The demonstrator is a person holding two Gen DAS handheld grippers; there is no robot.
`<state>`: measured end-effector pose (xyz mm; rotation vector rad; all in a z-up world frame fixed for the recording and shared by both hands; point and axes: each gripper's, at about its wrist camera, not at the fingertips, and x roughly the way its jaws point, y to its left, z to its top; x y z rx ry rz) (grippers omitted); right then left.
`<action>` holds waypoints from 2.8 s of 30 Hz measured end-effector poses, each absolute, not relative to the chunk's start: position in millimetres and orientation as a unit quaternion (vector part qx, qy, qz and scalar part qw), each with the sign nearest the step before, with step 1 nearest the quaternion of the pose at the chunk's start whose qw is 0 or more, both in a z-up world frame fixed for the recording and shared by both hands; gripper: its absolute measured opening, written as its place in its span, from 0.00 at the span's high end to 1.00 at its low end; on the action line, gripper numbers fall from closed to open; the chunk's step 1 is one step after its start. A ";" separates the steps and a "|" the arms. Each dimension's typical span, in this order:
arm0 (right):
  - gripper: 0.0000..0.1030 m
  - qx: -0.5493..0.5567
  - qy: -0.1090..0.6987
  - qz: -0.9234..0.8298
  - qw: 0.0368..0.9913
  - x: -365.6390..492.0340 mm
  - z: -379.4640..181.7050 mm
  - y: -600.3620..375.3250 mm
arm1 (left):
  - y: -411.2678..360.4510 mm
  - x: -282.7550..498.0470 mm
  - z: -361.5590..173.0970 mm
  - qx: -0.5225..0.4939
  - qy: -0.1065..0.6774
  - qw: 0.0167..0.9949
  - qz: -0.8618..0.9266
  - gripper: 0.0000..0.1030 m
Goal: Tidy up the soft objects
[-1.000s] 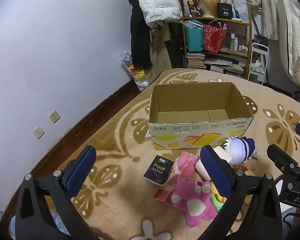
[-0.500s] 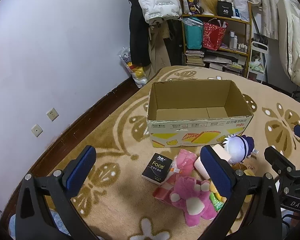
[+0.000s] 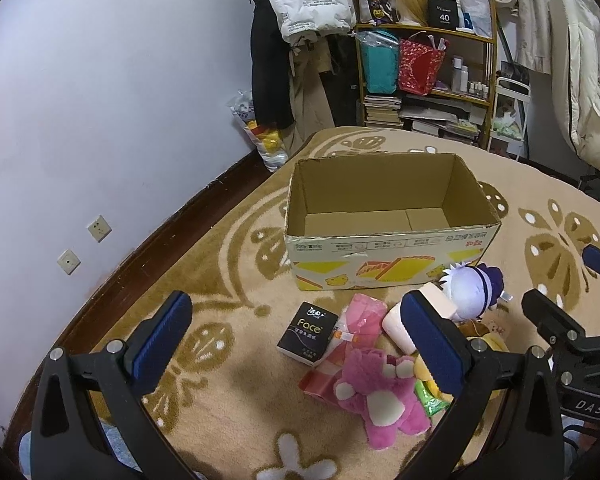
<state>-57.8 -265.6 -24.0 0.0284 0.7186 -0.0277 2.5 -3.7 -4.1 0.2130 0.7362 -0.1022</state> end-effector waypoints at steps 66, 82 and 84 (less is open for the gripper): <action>0.00 0.010 0.354 -0.011 0.935 -58.9 -26.3 -262.3 | -7.2 6.0 -10.5 0.130 0.375 0.916 -0.053 0.00; 0.00 0.032 0.399 0.021 0.916 -46.7 -46.8 -258.2 | -8.8 38.8 -31.8 0.141 0.416 0.895 -0.080 0.00; 0.00 0.028 0.397 0.023 0.917 -45.3 -48.8 -255.3 | -7.2 46.1 -37.2 0.142 0.427 0.889 -0.085 0.00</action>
